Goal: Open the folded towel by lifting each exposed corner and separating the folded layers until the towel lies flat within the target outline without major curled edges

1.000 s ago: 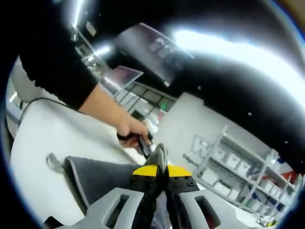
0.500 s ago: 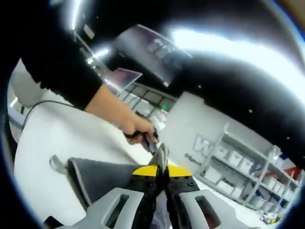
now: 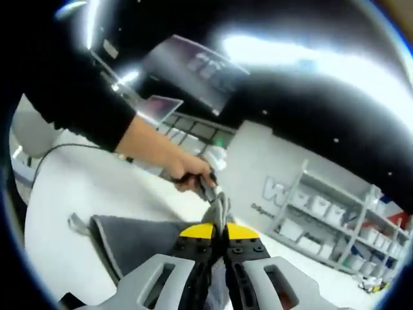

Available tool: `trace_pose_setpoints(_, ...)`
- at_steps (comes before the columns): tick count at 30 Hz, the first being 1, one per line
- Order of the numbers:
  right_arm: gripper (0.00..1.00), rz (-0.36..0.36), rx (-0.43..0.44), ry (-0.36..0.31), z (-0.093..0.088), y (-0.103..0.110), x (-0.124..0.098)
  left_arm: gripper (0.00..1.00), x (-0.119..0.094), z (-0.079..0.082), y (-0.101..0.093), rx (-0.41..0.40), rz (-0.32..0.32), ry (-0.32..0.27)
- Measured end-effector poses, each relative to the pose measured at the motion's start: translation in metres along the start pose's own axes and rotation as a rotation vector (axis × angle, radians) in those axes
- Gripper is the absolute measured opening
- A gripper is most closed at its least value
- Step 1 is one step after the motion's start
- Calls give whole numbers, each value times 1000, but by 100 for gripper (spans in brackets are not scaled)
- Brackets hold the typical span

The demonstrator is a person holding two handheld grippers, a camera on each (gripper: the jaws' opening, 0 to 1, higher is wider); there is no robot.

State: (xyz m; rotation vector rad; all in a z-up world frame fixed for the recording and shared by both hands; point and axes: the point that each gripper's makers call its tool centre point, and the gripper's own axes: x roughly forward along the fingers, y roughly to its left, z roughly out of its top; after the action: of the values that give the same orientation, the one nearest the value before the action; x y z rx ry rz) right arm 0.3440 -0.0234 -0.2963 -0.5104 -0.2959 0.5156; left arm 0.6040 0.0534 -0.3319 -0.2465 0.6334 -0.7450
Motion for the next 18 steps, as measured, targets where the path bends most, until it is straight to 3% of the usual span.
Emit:
trace_pose_setpoints(12, 0, -77, 7, -2, 1, -32, -9, 2, 7, 19, -27, 34, -19, 11)
trace_pose_setpoints(18, 0, -103, 29, 0, -3, -39, -19, 2, 15, 17, -47, 50, -24, 39)
